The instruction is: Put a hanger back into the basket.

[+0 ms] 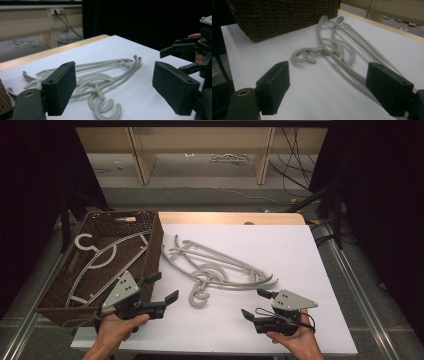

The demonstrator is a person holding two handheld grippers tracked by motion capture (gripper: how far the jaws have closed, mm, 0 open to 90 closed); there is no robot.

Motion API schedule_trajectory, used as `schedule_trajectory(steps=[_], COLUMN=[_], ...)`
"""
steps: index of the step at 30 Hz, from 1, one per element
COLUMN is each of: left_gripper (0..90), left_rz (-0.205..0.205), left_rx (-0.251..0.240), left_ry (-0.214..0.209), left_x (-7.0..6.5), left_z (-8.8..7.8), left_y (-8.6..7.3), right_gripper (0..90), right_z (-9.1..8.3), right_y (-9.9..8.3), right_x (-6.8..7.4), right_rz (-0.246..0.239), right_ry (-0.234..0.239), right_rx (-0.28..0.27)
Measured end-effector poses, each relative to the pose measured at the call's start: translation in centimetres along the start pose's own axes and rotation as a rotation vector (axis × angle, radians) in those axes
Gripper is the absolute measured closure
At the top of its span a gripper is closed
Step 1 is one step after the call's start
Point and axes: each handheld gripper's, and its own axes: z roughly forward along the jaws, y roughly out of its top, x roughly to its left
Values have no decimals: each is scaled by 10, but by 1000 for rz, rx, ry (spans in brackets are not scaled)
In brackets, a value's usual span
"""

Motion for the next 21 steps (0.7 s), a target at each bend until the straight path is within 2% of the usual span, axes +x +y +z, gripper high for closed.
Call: schedule_trajectory(steps=[3,6,7,9,11,12,16,18,21], left_gripper=[197,189,178,172,167,167,163,163,163], left_rz=[-6,16,26,52,39,31,69,76,66], left_rx=[-16,-9,-21,4,13,11,19,26,33], left_ry=[-21,-46,-63,-57,-57,-61,-53,-49,-33], left_x=[-4,-6,-7,-7,-8,-9,-14,-14,-14], left_z=[1,0,1,3,5,7,9,10,13], left_y=[-6,-13,-17,-24,-29,-31,-33,-34,-39], right_gripper=[205,205,205,205,205,205,204,204,204], right_z=[2,2,3,3,4,5,4,3,1], right_y=[0,0,0,0,-1,-1,-2,-2,-3], right_x=[0,1,1,1,2,3,3,1,2], right_rz=[14,15,13,3,9,18,17,7,17], right_ry=[12,17,22,12,14,30,19,8,5], right_rx=[-9,-2,1,-5,-4,2,6,-7,-3])
